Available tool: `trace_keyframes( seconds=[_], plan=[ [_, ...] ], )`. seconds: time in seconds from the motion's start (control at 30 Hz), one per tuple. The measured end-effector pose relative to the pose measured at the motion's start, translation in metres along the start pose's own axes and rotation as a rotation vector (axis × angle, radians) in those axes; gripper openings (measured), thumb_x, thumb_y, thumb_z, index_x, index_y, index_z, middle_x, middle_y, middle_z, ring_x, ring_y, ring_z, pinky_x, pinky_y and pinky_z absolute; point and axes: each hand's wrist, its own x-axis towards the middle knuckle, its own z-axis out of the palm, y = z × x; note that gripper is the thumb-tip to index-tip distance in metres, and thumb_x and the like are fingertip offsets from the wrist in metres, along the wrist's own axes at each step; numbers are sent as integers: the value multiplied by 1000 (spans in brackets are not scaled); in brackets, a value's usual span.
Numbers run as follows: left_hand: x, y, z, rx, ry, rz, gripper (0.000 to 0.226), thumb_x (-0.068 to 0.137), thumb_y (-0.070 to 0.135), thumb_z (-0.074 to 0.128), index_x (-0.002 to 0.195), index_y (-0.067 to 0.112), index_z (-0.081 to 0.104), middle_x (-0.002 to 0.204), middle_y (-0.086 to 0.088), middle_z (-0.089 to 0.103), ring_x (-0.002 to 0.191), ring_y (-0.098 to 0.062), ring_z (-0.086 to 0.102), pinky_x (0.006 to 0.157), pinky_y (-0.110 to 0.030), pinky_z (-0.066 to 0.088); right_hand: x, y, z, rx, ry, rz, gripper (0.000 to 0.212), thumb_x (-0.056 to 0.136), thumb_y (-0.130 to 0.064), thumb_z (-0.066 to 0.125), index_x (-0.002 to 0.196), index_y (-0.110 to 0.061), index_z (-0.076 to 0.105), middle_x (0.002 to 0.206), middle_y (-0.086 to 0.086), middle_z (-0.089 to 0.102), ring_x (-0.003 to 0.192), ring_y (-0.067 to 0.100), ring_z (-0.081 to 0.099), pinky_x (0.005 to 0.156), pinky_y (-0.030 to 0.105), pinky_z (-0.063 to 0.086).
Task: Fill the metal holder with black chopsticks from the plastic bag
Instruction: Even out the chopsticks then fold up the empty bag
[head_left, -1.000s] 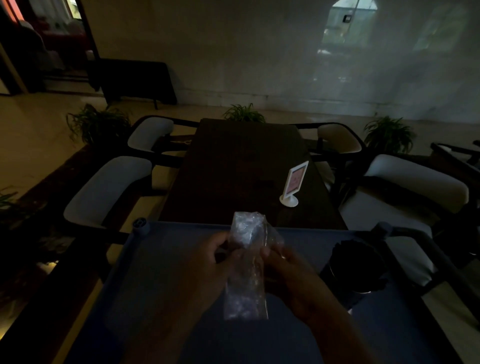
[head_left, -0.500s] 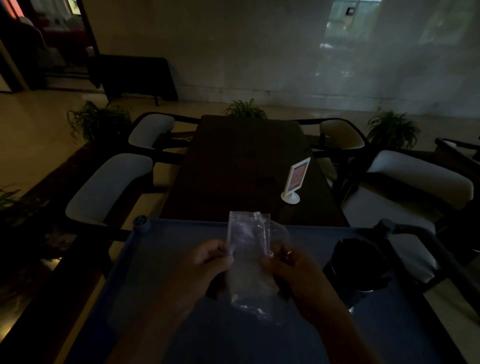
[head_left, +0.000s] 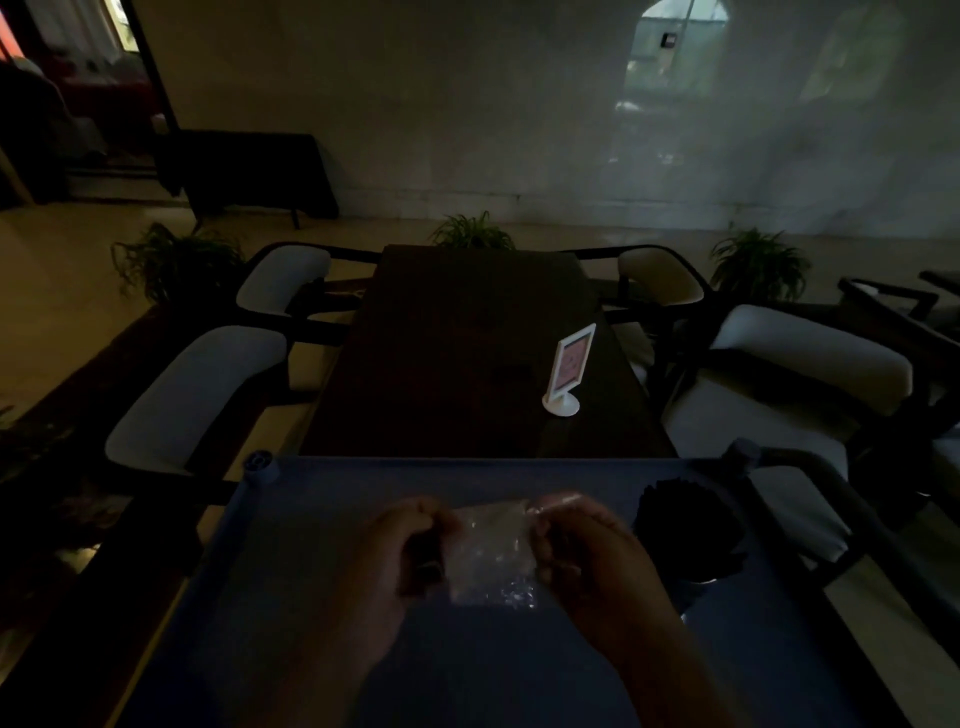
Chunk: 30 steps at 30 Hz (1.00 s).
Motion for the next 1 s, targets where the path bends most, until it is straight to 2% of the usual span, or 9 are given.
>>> trace_keyframes(
  seconds=[0.1,0.2,0.37,0.43,0.53,0.7,0.87,0.93,1.0],
  plan=[
    [2,9,5,177,52,75,28,92,18,58,69,17,73,61,-3,68,54,-16,66,48,-26,53,-2,-7,-4,-102,53,25,18,76,-17,62,73,-6,76,74,15,71,55,19,64,51,30,52],
    [6,10,9,371,24,113,13,86,20,67,75,26,65,73,-3,67,64,-16,65,55,-27,53,-2,-10,-10,-124,110,21,30,73,-33,67,91,-10,78,88,16,75,67,23,71,57,32,57],
    [2,8,30,348,159,291,23,81,21,71,95,35,58,84,7,69,65,-4,68,48,-17,50,-8,-11,-9,-78,12,87,59,80,-55,52,129,-22,57,120,9,71,105,26,70,82,39,57],
    [-2,7,40,271,210,324,43,79,24,70,114,42,51,95,19,69,81,-1,70,55,-22,56,-12,-7,-7,-40,-26,155,64,80,-60,50,131,-21,58,123,8,70,113,26,67,94,46,52],
    [-3,3,51,252,289,300,56,86,9,66,130,38,46,108,15,65,92,-5,68,73,-31,59,-18,4,-1,15,-73,206,57,83,-56,55,129,-22,61,127,8,68,118,27,63,102,56,45],
    [-11,-3,56,222,303,149,32,83,6,66,107,28,64,93,-3,76,79,-13,74,67,-32,60,-13,14,2,-97,-174,159,49,72,-41,78,116,-18,70,120,8,71,117,25,64,101,49,47],
    [-29,-22,38,86,427,-19,22,84,5,61,94,22,70,90,-13,76,89,-36,71,82,-55,55,9,40,-3,-149,-178,210,27,87,-22,67,110,-10,72,112,14,73,108,32,68,89,42,58],
    [-46,-29,22,96,491,-88,22,83,5,60,93,21,71,93,-12,76,92,-37,71,88,-60,53,12,62,3,-207,-202,262,25,86,-24,68,107,-14,73,108,11,75,100,27,72,81,38,60],
    [-69,-38,-4,145,573,-167,24,82,5,59,95,21,71,97,-11,75,93,-32,72,88,-59,54,8,92,19,-275,-273,337,20,87,-25,67,105,-18,72,104,7,77,96,24,73,87,46,58]
  ],
)
